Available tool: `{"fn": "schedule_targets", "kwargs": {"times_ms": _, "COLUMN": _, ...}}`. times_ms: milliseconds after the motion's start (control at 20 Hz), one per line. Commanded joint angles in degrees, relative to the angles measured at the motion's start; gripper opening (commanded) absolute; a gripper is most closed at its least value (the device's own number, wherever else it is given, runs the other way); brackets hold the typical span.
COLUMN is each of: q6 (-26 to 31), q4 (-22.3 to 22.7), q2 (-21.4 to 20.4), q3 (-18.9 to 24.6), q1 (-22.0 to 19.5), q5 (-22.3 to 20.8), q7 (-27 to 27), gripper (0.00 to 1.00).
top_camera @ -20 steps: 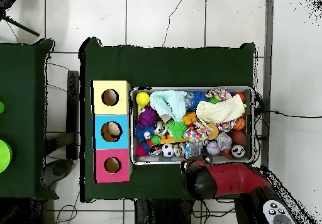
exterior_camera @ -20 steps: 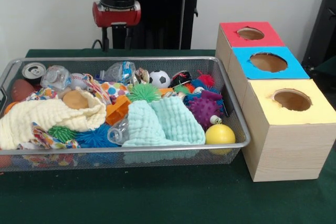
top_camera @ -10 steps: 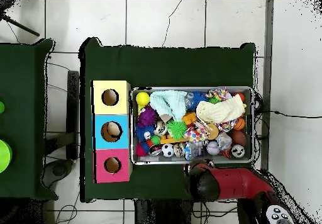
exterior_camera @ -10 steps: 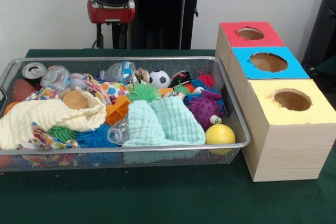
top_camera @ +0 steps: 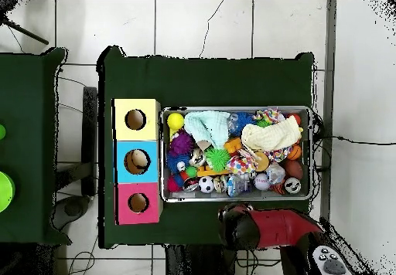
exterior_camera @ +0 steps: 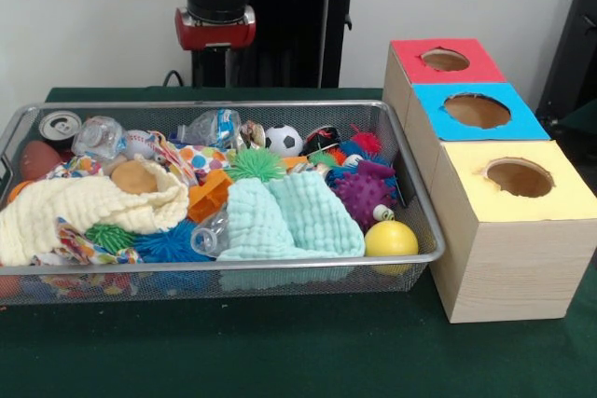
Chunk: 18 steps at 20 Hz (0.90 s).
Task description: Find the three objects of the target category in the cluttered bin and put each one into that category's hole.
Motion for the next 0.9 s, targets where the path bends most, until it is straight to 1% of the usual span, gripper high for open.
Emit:
{"fn": "schedule_targets", "kwargs": {"times_ms": 50, "q6": -6.4, "q4": 2.8, "q2": 4.3, "q3": -1.9, "q1": 2.6, "q5": 3.3, "q7": 14.5, "gripper": 1.00}}
{"fn": "schedule_targets", "kwargs": {"times_ms": 300, "q6": -8.5, "q4": 3.8, "q2": 5.3, "q3": -3.2, "q1": 4.1, "q5": 5.1, "q7": 14.9, "gripper": 1.00}}
{"fn": "schedule_targets", "kwargs": {"times_ms": 400, "q6": -10.0, "q4": 3.1, "q2": 6.8, "q3": -3.6, "q1": 4.6, "q5": 5.9, "q7": 14.9, "gripper": 1.00}}
{"fn": "schedule_targets", "kwargs": {"times_ms": 500, "q6": -12.4, "q4": 1.8, "q2": 9.3, "q3": -3.9, "q1": 4.9, "q5": 6.4, "q7": 14.5, "gripper": 1.00}}
{"fn": "schedule_targets", "kwargs": {"times_ms": 650, "q6": -13.5, "q4": -0.8, "q2": 12.1, "q3": -3.3, "q1": 4.7, "q5": 6.8, "q7": 13.1, "gripper": 1.00}}
{"fn": "schedule_targets", "kwargs": {"times_ms": 900, "q6": -15.0, "q4": -3.6, "q2": 13.7, "q3": -2.0, "q1": 3.9, "q5": 7.6, "q7": 11.2, "gripper": 1.00}}
